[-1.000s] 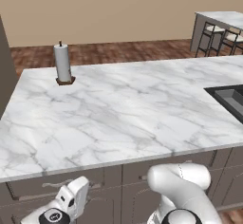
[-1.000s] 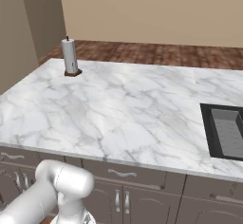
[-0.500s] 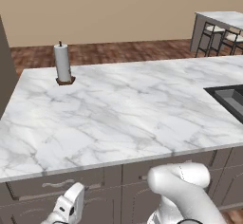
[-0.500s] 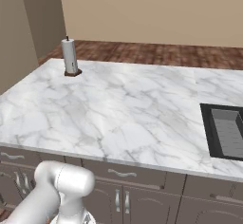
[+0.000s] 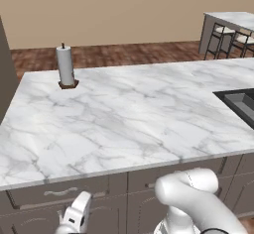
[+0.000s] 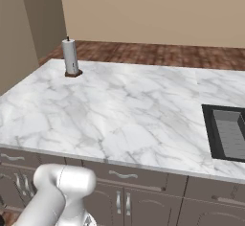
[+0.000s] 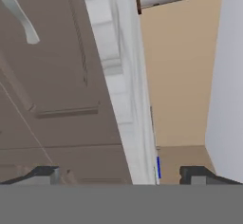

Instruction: Take the tongs from the drawer on the left and place them on the dining counter next to the tray containing the hot dog.

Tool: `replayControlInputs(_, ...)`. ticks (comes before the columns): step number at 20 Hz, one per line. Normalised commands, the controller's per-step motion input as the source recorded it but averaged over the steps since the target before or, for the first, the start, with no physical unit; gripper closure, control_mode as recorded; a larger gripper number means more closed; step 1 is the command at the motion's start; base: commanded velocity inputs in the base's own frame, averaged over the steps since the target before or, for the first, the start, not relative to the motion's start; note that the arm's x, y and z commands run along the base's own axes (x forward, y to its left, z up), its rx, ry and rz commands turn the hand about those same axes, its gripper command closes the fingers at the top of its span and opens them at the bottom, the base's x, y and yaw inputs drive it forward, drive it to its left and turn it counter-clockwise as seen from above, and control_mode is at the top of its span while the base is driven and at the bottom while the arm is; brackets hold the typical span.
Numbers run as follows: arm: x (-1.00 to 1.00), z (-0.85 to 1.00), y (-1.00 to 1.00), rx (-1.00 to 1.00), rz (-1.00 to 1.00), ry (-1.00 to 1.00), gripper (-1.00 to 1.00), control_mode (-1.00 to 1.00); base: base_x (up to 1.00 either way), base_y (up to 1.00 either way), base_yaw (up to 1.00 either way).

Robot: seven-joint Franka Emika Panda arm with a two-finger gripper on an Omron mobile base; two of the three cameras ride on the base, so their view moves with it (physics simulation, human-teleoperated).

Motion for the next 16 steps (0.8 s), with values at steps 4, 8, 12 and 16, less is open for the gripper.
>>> replayControlInputs(4,0.23,-0.17,0.03,0.00,0.10,0.00,-1.00,-1.00,0.00,0.00,0.00)
replayControlInputs(8,0.32,-0.15,0.07,0.00,0.12,0.00,-1.00,-1.00,0.00,0.00,0.00)
replayControlInputs(12,0.34,-0.20,0.19,0.00,0.13,0.00,-1.00,-1.00,0.00,0.00,0.00)
replayControlInputs(16,0.31,-0.33,0.37,-0.04,0.10,0.00,-1.00,-1.00,0.00,0.00,0.00)
